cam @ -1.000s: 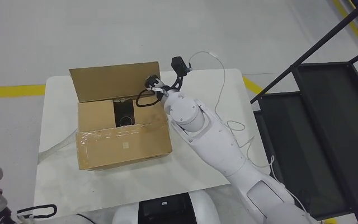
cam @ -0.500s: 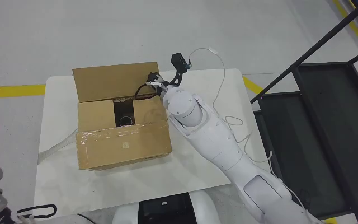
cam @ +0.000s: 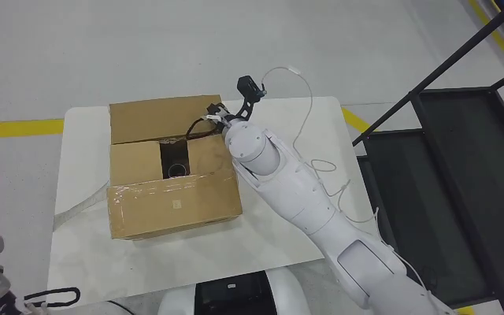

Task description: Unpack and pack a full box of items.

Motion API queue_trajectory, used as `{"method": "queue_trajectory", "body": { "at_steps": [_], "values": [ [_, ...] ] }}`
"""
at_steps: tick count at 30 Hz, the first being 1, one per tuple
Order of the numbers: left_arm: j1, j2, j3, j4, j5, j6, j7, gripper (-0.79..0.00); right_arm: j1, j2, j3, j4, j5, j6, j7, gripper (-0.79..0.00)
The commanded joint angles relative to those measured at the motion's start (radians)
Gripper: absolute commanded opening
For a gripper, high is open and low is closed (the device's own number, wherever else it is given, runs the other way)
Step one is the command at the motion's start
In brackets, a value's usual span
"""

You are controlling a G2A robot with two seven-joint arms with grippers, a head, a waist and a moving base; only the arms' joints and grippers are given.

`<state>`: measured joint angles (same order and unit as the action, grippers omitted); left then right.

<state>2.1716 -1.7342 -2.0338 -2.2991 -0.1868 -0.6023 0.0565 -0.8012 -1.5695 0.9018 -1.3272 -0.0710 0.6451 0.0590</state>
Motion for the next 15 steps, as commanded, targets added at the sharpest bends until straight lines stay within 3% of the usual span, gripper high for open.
{"method": "queue_trajectory", "body": {
  "at_steps": [1,10,15],
  "values": [
    [0.000,0.000,0.000,0.000,0.000,0.000,0.001,0.000,0.000,-0.002,0.001,0.009,-0.003,0.006,0.005,-0.785],
    [0.000,0.000,0.000,0.000,0.000,0.000,0.001,0.000,-0.006,-0.004,0.031,0.031,0.007,0.003,0.054,-0.785],
    [0.000,0.000,0.000,0.000,0.000,0.000,0.001,0.000,-0.031,0.006,0.079,-0.038,-0.002,-0.022,0.079,-0.785]
  ]
}}
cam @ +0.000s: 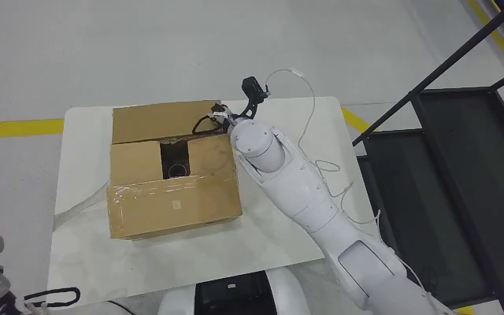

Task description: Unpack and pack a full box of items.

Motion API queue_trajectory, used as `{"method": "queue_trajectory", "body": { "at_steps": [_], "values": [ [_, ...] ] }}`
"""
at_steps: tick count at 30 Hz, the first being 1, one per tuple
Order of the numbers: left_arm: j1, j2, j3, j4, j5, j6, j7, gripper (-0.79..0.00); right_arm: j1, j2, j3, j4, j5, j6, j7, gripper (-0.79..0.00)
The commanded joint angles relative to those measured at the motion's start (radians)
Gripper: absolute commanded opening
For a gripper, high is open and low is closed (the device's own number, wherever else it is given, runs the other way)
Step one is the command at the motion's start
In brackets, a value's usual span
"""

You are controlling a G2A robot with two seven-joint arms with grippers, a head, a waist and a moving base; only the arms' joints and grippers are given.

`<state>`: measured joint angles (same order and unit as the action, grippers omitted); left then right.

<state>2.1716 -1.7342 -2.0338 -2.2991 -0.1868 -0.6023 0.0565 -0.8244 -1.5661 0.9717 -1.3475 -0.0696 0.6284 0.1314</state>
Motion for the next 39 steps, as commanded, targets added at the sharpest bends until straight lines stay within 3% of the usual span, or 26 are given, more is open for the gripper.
{"method": "queue_trajectory", "body": {
  "at_steps": [1,3,5,9,12,15,20,27,39],
  "values": [
    [0.000,0.000,0.000,0.000,0.000,0.000,0.001,0.000,-0.018,0.006,0.022,-0.039,-0.005,-0.014,0.017,-0.785],
    [0.000,0.000,0.000,0.000,0.000,0.000,0.001,0.000,-0.045,0.016,0.044,-0.080,-0.030,-0.034,0.037,-0.727],
    [0.000,0.000,0.000,0.000,0.000,0.000,0.001,0.000,-0.086,0.030,0.065,-0.127,-0.074,-0.063,0.057,-0.560],
    [0.000,0.000,0.000,0.000,0.000,0.000,0.001,0.000,-0.182,0.059,0.122,-0.227,-0.157,-0.138,0.119,-0.489],
    [0.000,0.000,0.000,0.000,0.000,0.000,0.001,0.000,-0.258,0.082,0.159,-0.299,-0.228,-0.209,0.186,-0.391],
    [0.000,0.000,0.000,0.000,0.000,0.000,0.001,0.000,-0.331,0.103,0.201,-0.365,-0.281,-0.281,0.249,-0.234],
    [0.000,0.000,0.000,0.000,0.000,0.000,0.001,0.000,-0.422,0.128,0.246,-0.424,-0.363,-0.368,0.328,-0.132],
    [0.000,0.000,0.000,0.000,0.000,0.000,0.001,0.000,-0.492,0.147,0.287,-0.455,-0.338,-0.494,0.412,-0.089],
    [0.000,0.000,0.000,0.000,0.000,0.000,0.001,0.000,-0.532,0.167,0.323,-0.468,-0.161,-0.639,0.561,-0.135]
  ]
}}
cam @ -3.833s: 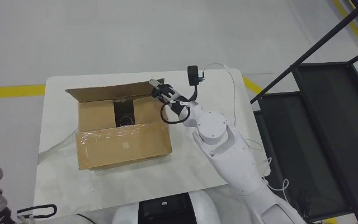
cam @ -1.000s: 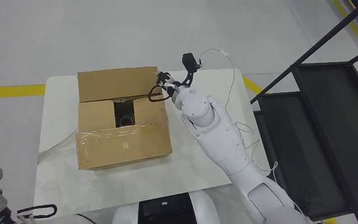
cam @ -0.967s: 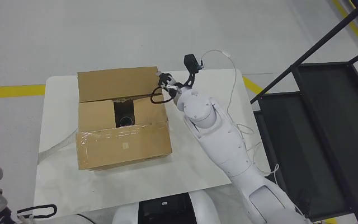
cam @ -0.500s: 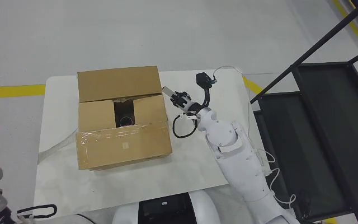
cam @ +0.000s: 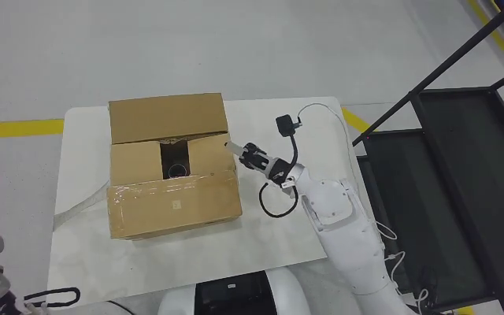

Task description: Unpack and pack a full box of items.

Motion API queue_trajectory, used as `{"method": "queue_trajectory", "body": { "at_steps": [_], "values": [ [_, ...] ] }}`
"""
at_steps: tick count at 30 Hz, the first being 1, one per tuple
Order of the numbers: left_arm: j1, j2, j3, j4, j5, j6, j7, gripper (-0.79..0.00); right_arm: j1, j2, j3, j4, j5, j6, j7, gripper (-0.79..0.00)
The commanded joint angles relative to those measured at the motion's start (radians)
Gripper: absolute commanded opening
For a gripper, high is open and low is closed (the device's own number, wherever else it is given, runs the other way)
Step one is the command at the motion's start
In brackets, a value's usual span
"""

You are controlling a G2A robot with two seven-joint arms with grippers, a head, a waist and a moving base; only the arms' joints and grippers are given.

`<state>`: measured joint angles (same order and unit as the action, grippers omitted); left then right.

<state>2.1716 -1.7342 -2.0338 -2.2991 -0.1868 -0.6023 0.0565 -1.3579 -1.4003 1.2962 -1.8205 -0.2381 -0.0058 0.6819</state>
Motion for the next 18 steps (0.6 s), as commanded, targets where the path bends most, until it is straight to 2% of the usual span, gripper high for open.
{"method": "queue_trajectory", "body": {
  "at_steps": [1,8,18],
  "values": [
    [0.000,0.000,0.000,0.000,0.000,0.000,0.001,0.000,0.002,0.002,-0.005,0.009,0.009,-0.013,0.018,-0.148],
    [0.000,0.000,0.000,0.000,0.000,0.000,0.001,0.000,0.007,0.007,-0.017,0.038,0.079,-0.040,0.042,-0.169],
    [0.000,0.000,0.000,0.000,0.000,0.000,0.001,0.000,0.005,0.020,-0.005,0.051,0.157,-0.081,0.081,-0.286]
  ]
}}
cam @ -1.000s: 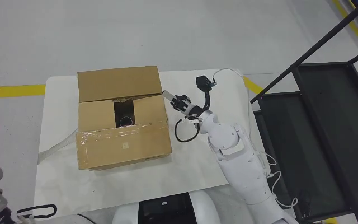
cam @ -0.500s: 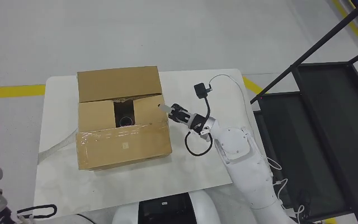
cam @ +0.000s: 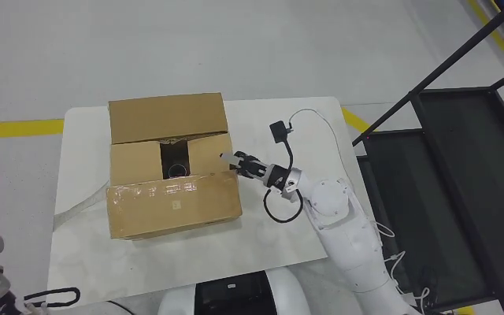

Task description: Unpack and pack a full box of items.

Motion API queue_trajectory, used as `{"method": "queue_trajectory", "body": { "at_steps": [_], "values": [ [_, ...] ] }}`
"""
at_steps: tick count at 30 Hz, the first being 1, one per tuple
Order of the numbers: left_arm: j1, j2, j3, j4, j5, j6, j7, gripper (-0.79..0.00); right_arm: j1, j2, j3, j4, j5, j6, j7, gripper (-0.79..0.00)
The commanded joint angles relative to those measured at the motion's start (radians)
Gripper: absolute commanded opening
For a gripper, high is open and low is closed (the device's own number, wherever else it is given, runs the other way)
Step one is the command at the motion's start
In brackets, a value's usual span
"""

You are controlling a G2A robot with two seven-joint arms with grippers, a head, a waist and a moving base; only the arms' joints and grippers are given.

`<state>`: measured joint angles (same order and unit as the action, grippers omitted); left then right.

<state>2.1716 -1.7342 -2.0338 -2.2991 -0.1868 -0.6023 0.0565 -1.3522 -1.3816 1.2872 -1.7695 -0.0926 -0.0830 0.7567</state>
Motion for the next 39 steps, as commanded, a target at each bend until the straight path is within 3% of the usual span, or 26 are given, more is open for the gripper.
{"method": "queue_trajectory", "body": {
  "at_steps": [1,16,26,39],
  "values": [
    [0.000,0.000,0.000,0.000,0.000,0.000,0.001,0.000,-0.002,0.003,0.009,0.001,0.021,-0.007,0.011,-0.286],
    [0.000,0.000,0.000,0.000,0.000,0.000,0.001,0.000,-0.029,0.030,0.078,0.005,0.243,-0.061,0.146,-0.326],
    [0.000,0.000,0.000,0.000,0.000,0.000,0.001,0.000,-0.032,0.045,0.079,0.009,0.297,-0.090,0.197,-0.326],
    [0.000,0.000,0.000,0.000,0.000,0.000,0.001,0.000,-0.064,0.068,0.080,-0.052,0.381,-0.087,0.302,-0.422]
  ]
}}
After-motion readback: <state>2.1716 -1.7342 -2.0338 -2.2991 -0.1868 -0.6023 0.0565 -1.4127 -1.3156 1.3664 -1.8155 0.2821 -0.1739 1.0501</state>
